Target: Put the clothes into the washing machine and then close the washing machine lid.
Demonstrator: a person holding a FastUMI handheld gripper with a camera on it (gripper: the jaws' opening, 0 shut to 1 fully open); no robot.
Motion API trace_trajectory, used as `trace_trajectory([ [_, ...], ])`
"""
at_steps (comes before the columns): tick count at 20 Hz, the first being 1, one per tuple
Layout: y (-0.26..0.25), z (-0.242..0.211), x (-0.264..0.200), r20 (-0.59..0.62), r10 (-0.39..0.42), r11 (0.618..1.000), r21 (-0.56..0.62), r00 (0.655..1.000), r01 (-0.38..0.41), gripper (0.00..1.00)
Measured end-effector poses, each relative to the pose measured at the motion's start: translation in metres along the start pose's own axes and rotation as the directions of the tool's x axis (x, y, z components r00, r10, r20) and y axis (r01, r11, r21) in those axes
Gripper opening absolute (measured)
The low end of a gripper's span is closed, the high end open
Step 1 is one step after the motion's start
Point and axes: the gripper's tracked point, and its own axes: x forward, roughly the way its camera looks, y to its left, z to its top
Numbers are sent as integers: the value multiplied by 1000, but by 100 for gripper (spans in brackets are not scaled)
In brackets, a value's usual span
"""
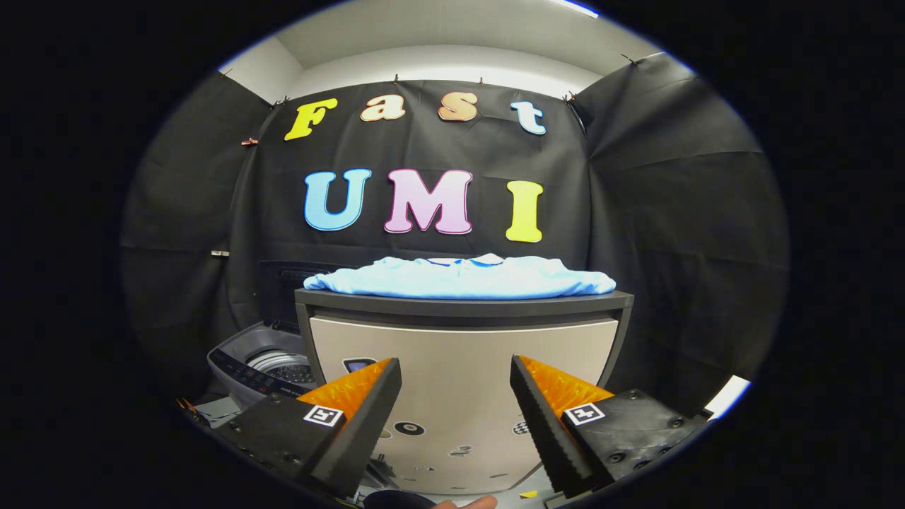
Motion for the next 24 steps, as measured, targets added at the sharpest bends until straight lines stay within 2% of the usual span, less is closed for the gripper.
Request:
trace_trajectory([
  [6, 4, 10, 3, 12, 12, 1000, 12, 1000, -12, 98],
  [12, 9, 43, 19, 35, 22, 999, 24, 999, -22, 98],
  [19, 3, 87, 77, -18, -42, 999, -1, 999, 42, 98],
  [24, 1, 118, 128, -58, -55, 998, 23, 997, 56, 98],
])
